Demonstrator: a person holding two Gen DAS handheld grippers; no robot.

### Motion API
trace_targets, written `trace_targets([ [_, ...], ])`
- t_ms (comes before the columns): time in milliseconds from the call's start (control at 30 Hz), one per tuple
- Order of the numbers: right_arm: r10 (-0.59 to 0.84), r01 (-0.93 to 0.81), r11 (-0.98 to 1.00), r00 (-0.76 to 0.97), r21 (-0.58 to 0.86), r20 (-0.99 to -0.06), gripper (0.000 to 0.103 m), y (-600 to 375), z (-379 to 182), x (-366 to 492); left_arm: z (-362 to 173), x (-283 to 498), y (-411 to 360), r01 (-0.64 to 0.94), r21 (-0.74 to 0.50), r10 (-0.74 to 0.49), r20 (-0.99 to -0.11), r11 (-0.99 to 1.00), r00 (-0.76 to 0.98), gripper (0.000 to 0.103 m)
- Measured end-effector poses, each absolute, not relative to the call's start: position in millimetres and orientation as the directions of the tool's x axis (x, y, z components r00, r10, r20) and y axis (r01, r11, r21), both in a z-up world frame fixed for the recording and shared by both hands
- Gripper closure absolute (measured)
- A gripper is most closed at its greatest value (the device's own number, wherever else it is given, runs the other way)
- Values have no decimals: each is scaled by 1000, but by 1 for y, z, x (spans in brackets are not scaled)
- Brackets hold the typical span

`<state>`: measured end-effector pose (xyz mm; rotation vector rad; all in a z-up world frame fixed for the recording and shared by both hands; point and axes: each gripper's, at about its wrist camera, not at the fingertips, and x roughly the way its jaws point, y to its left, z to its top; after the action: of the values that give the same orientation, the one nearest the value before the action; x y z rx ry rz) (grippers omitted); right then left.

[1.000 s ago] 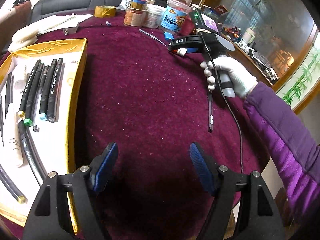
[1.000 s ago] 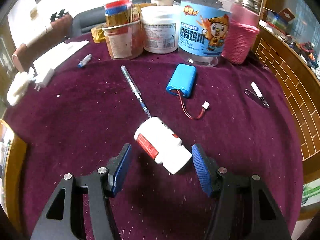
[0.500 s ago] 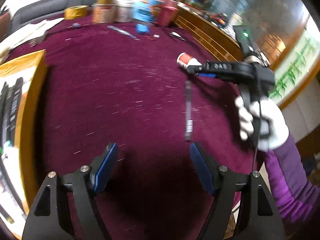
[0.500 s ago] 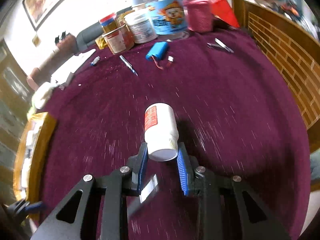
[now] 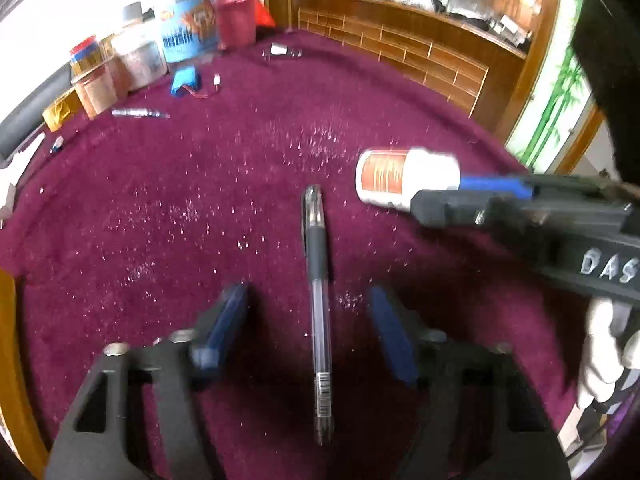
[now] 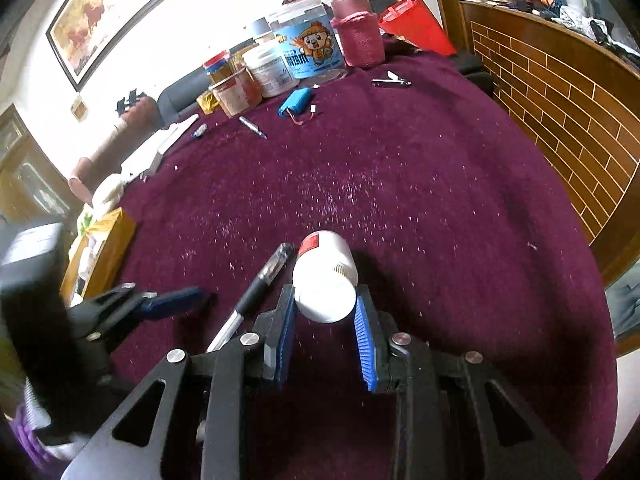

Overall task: Organize rigid objects
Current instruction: 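Close the right tool on the white glue bottle while the left tool grasps the clear pen, then carry the clear pen and white glue bottle over the box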

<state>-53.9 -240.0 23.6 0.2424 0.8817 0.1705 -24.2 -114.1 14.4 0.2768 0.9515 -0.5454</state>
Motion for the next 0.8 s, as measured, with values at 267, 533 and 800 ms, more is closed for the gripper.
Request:
trace_targets([
  [267, 218, -42, 968, 627, 247, -748, 57, -244, 18, -64, 11, -28, -95, 550, -61, -346, -833, 833, 432, 91],
  [533, 200, -26, 972, 623, 235, -756, 50, -239, 18, -53, 20, -28, -111, 562, -61, -354, -831, 825, 430, 83],
  [800, 188, -22, 975, 609, 220, -771, 51, -223, 7, -40, 18, -24, -99, 548, -138, -409, -816, 825, 409, 97],
])
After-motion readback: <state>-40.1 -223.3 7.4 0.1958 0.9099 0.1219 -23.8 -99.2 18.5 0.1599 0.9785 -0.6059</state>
